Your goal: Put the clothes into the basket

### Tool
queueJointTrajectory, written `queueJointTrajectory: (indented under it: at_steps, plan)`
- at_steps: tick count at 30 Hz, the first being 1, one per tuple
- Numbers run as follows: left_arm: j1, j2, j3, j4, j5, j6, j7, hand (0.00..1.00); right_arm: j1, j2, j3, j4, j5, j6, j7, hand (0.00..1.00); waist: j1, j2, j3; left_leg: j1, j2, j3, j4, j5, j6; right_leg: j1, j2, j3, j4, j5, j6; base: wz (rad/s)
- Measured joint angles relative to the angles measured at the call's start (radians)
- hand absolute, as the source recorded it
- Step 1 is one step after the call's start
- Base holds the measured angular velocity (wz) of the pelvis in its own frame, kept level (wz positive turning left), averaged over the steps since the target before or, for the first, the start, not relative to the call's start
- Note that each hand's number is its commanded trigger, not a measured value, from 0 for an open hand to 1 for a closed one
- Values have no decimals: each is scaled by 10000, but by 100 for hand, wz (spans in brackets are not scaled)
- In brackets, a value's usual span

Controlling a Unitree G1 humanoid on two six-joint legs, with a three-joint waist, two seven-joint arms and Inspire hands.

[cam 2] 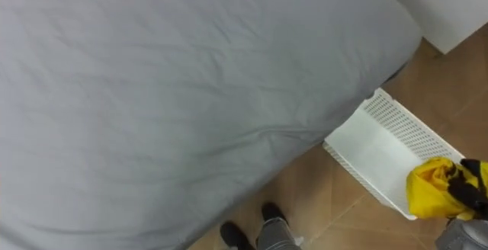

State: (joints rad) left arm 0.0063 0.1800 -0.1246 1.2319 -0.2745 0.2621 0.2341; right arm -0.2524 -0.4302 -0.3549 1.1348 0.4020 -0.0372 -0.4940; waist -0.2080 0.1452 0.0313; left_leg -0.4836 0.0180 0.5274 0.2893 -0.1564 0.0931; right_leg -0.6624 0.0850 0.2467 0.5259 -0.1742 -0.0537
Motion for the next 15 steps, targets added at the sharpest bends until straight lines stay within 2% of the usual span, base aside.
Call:
queueJointTrajectory:
  at_steps: [5, 10, 15]
  plan:
    - [-44, 9, -190, 11, -105, -130, 3, 0, -276, -7, 193, 459, -4, -62, 186, 0, 60, 24, 18, -130, -3, -24, 54, 13, -19, -159, -7, -17, 144, -53, -36, 4]
    - [-45, 64, -376, 5, -280, -526, 2, 0, -306, -14, 220, 670, 420, -181, 171, 0, 266, 30, 21, -278, 32, -120, 158, 12, -20, -230, -47, -187, 130, -100, -69, 8]
    - [-44, 91, -368, 5, -282, -616, 2, 0, -370, -41, 223, 667, 649, -403, 174, 0, 275, 21, 25, -354, 36, -119, 157, 11, -21, -282, -60, -230, 107, -117, -78, 5]
